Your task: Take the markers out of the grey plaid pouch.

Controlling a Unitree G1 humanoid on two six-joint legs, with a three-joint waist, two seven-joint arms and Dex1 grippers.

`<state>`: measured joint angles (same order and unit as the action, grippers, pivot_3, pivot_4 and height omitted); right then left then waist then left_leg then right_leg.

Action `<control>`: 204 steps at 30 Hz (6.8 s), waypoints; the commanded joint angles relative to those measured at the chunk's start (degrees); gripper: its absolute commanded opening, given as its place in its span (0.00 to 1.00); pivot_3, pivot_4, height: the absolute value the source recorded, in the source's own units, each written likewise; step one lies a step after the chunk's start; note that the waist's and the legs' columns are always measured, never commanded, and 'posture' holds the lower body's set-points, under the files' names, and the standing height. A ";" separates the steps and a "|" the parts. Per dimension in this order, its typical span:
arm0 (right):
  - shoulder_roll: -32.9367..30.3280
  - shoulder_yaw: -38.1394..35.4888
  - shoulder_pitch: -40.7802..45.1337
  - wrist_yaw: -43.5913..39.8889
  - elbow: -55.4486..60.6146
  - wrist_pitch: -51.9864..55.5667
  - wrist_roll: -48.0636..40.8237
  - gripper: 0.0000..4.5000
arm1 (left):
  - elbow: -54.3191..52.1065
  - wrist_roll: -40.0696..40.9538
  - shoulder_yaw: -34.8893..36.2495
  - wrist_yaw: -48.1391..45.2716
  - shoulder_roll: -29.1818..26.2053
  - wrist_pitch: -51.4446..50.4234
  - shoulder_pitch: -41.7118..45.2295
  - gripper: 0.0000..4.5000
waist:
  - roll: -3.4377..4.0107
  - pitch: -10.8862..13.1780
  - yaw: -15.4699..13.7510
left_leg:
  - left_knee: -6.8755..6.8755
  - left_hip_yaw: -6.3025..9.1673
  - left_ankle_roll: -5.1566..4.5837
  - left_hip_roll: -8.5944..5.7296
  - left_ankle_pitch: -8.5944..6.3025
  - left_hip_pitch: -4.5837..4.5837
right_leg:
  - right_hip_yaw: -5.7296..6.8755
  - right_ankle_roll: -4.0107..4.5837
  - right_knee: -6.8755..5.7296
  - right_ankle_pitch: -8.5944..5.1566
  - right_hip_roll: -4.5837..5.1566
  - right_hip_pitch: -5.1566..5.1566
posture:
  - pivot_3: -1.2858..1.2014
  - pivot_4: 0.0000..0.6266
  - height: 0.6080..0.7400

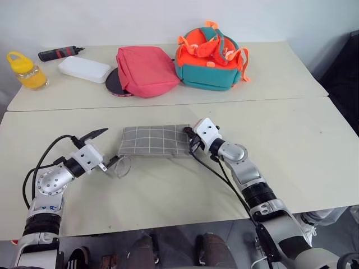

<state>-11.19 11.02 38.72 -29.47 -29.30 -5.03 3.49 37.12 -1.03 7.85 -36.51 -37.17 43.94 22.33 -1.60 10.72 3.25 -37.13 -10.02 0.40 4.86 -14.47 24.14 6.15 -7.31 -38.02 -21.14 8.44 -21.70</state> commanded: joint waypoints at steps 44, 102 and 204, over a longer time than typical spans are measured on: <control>-19.27 4.61 -4.54 -27.22 31.85 -8.41 -2.88 0.57 | -30.84 6.11 -5.46 3.00 5.33 -29.95 -6.50 0.00 | 0.06 -0.01 -0.60 | -0.06 0.12 -0.03 -0.02 -0.01 0.00 | 0.00 -0.05 0.11 0.02 0.01 0.03 | 0.52 0.24 1.00; -19.06 2.01 1.19 -23.65 14.13 -18.45 -3.82 0.00 | -39.20 16.10 -0.48 -9.12 5.62 -25.08 -12.91 0.01 | 0.06 -0.01 -0.84 | -0.11 0.13 -0.02 -0.01 0.03 -0.02 | -0.03 -0.05 0.10 0.02 0.01 0.04 | 0.52 0.24 1.00; -21.40 -10.16 -1.05 -29.35 31.86 17.50 -27.27 0.34 | -30.59 8.70 -5.38 -3.10 4.43 -17.55 -7.88 0.00 | 0.07 0.00 -1.56 | -0.09 0.09 -0.05 0.02 0.02 -0.02 | -0.02 -0.04 0.11 0.03 0.00 0.01 | 0.52 0.24 1.00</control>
<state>-33.50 0.31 37.31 -60.00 -2.92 11.17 -21.33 7.83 7.67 2.22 -40.61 -33.16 26.43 13.50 -1.53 10.72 1.69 -37.21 -9.92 0.35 4.88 -14.45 24.13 6.13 -7.35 -37.93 -21.11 8.44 -21.70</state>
